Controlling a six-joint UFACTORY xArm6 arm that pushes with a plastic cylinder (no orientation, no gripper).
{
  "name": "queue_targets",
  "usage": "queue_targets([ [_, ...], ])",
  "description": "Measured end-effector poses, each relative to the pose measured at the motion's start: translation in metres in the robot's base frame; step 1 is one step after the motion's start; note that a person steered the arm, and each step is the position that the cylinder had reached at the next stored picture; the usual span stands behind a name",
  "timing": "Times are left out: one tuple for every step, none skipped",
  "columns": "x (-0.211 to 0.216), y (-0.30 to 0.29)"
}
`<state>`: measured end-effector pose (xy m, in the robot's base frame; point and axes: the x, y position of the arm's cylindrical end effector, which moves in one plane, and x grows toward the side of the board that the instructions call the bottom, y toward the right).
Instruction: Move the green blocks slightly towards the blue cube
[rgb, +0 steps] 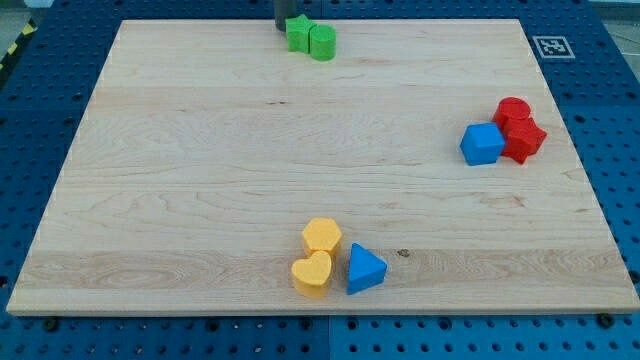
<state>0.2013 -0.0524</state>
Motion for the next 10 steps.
queue_targets([
  [0.007,0.001],
  [0.024,0.005],
  [0.037,0.021],
  [0.045,0.045],
  [0.05,0.07],
  [0.058,0.089],
  [0.072,0.11],
  [0.082,0.124],
  [0.093,0.124],
  [0.107,0.124],
])
